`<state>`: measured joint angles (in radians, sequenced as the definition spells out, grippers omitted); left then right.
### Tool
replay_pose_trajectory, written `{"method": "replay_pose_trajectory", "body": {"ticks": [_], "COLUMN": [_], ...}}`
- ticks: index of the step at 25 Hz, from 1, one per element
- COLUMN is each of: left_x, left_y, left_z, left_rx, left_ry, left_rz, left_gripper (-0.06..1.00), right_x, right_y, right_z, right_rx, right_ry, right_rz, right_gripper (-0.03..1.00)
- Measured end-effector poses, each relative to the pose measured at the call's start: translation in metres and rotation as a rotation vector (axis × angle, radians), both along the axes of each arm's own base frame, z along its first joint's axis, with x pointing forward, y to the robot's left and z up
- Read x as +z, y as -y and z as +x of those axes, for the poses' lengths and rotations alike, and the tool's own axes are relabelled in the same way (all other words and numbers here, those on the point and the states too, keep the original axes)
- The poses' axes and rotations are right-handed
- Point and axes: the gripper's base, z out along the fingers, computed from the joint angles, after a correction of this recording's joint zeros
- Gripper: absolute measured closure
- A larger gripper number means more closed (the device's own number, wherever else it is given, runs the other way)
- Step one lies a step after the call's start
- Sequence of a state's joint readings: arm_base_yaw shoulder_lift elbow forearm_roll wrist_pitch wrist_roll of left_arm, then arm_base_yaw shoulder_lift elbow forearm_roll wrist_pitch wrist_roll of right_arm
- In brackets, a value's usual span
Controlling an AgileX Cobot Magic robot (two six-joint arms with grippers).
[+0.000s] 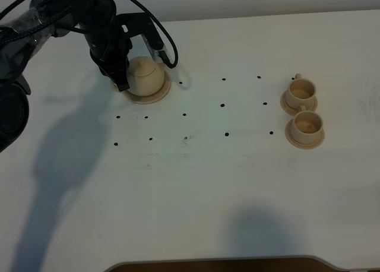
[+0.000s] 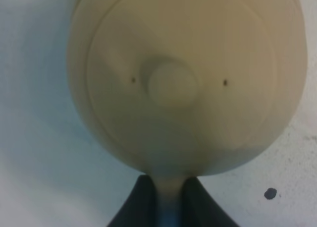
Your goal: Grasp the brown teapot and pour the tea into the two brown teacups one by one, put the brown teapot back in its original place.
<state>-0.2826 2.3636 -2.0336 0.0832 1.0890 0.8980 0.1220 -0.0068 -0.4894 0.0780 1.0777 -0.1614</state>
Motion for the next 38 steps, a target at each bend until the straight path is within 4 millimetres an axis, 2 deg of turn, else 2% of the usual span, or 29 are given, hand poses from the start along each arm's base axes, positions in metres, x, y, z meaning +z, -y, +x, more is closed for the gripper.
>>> {"method": "replay_pose_trajectory", "body": {"ticks": [21, 38], "left_x": [0.0, 0.029], "left_y": [0.003, 0.005], "left_z": [0.001, -0.003], "left_rx": [0.001, 0.007], "left_ry": [0.011, 0.058], "left_rz": [-0.029, -0.07], "left_gripper": [0.81, 0.81], "right_x": [0.0, 0.0], "right_y": [0.0, 0.0], "right_z": [0.0, 0.0], "right_rx": [0.0, 0.0], "right_ry": [0.0, 0.0], "right_rz": [0.0, 0.0], "right_gripper": [0.53, 0.53]}}
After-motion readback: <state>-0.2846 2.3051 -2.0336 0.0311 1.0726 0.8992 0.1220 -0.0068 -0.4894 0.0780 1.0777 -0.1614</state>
